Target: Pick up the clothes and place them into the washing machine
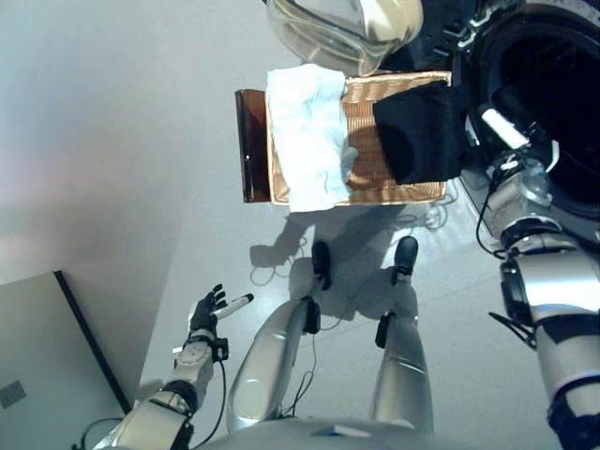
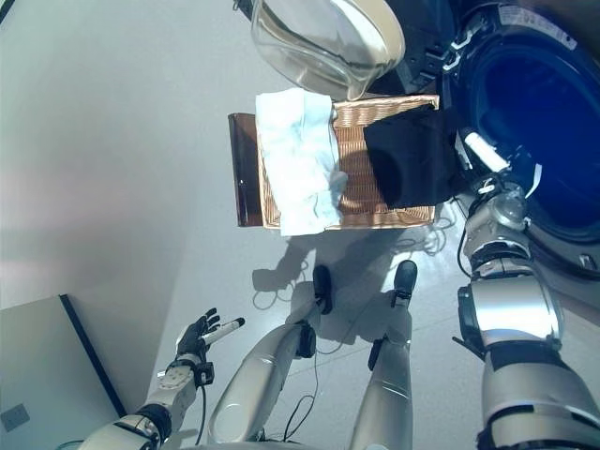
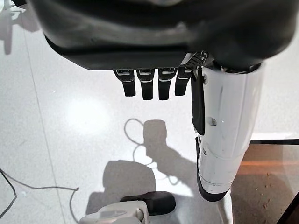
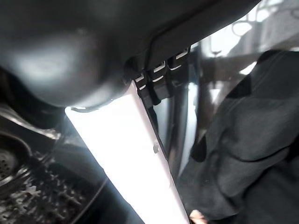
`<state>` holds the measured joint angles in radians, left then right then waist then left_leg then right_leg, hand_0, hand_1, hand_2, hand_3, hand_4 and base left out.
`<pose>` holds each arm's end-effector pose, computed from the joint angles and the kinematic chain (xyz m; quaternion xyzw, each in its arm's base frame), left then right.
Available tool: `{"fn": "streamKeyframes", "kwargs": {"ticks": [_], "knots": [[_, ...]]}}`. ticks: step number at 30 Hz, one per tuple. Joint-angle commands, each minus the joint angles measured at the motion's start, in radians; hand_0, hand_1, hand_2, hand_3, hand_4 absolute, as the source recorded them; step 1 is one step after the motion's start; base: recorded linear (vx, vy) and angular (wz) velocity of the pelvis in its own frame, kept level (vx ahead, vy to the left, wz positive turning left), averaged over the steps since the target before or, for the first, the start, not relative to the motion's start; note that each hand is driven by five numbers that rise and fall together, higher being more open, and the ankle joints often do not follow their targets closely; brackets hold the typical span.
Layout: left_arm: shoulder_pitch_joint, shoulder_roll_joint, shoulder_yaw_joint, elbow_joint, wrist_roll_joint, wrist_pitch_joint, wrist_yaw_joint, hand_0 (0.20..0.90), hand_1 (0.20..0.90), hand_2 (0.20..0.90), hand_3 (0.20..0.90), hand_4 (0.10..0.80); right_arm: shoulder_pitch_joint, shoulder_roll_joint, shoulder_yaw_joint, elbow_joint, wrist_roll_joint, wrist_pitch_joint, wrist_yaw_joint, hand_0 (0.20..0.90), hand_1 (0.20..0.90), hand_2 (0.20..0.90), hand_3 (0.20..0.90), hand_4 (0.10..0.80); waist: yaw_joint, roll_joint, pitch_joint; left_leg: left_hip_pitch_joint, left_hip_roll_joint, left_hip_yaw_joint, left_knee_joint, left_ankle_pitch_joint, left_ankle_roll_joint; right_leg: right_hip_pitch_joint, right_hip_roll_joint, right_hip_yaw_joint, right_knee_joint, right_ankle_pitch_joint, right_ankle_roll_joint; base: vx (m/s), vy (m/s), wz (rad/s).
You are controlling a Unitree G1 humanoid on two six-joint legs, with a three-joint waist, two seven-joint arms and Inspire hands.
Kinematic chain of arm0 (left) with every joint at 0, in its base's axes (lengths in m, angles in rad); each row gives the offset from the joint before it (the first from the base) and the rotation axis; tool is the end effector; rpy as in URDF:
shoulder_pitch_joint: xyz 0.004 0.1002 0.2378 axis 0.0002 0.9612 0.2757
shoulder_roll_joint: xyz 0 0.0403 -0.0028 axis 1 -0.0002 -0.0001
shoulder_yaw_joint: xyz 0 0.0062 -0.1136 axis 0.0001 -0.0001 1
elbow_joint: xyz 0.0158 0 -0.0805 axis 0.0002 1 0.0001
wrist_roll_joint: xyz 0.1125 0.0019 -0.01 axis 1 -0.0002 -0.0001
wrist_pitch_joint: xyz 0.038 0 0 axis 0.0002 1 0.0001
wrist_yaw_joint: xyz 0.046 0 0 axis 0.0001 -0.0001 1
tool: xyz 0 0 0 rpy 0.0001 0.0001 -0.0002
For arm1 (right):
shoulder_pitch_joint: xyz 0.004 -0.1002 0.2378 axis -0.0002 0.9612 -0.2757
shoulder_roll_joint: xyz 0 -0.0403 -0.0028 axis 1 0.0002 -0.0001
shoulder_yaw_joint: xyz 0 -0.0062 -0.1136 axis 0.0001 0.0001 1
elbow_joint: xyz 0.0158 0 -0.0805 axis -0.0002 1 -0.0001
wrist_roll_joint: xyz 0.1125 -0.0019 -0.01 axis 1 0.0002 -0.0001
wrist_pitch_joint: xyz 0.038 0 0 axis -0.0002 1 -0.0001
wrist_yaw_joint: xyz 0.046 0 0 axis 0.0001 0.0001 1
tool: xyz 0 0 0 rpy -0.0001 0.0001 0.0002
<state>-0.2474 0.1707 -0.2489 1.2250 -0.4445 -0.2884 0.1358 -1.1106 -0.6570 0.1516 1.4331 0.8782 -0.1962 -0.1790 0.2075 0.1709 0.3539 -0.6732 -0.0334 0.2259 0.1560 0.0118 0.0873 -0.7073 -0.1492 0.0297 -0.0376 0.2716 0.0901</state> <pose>0.1791 0.1887 -0.1065 0.0007 0.3445 0.1101 0.9323 0.3544 -0.3183 0.1653 0.1437 -0.0239 -0.3248 0.9345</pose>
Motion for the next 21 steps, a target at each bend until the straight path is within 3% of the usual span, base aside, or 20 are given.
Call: {"fn": "streamKeyframes", "kwargs": {"ticks": [1, 8, 9, 11, 12, 21], "knots": [[0.054, 0.057, -0.033, 0.014, -0.037, -0.007, 0.021, 0.9, 0.9, 0.9, 0.9, 0.8, -0.104, -0.104, 0.031, -0.032, 0.039, -0.073, -0.01, 0.9, 0.9, 0.9, 0.9, 0.8, 0.023, 0.078, -0.028, 0.115, 0.034, -0.069, -0.243, 0.116, -0.134, 0.04, 0.046, -0.016, 0.064, -0.071, 0.023, 0.0, 0.0, 0.0], [0.049, 0.066, -0.024, 0.016, -0.028, -0.004, 0.021, 0.9, 0.9, 0.9, 0.9, 0.8, -0.126, -0.135, 0.043, -0.005, 0.024, -0.057, -0.005, 0.9, 0.9, 0.9, 0.9, 0.8, 0.027, 0.077, -0.034, 0.113, 0.032, -0.073, -0.243, 0.115, -0.134, 0.038, 0.045, -0.017, 0.06, -0.074, 0.024, 0.005, 0.0, 0.0], [0.049, 0.067, -0.022, 0.017, -0.028, -0.004, 0.021, 0.9, 0.9, 0.9, 0.9, 0.8, -0.128, -0.139, 0.045, -0.001, 0.017, -0.056, -0.006, 0.62, 0.62, 0.62, 0.62, 0.6, 0.029, 0.08, -0.033, 0.117, 0.032, -0.074, -0.243, 0.109, -0.134, 0.042, 0.045, -0.018, 0.061, -0.079, 0.025, 0.0, 0.0, 0.0], [0.051, 0.068, -0.018, 0.018, -0.028, -0.004, 0.021, 0.9, 0.9, 0.9, 0.9, 0.8, -0.13, -0.141, 0.045, 0.001, 0.015, -0.056, -0.009, 0.247, 0.247, 0.247, 0.247, 0.333, 0.027, 0.08, -0.033, 0.111, 0.032, -0.073, -0.243, 0.115, -0.133, 0.036, 0.046, -0.018, 0.059, -0.073, 0.024, 0.0, 0.0, 0.0], [0.053, 0.068, -0.017, 0.019, -0.028, -0.004, 0.022, 0.9, 0.9, 0.9, 0.9, 0.8, -0.127, -0.141, 0.041, 0.001, 0.018, -0.057, -0.009, 0.2, 0.2, 0.2, 0.2, 0.3, 0.027, 0.082, -0.033, 0.116, 0.033, -0.074, -0.243, 0.109, -0.134, 0.04, 0.048, -0.018, 0.061, -0.079, 0.024, 0.0, 0.0, 0.0], [0.051, 0.068, -0.015, 0.024, -0.025, -0.004, 0.032, 0.9, 0.9, 0.9, 0.9, 0.8, -0.122, -0.141, -0.035, 0.01, 0.119, -0.096, -0.04, 0.2, 0.2, 0.2, 0.2, 0.3, 0.024, 0.082, -0.042, 0.113, 0.032, -0.07, -0.243, 0.108, -0.133, 0.037, 0.049, -0.016, 0.057, -0.076, 0.024, 0.004, 0.001, 0.0]]}}
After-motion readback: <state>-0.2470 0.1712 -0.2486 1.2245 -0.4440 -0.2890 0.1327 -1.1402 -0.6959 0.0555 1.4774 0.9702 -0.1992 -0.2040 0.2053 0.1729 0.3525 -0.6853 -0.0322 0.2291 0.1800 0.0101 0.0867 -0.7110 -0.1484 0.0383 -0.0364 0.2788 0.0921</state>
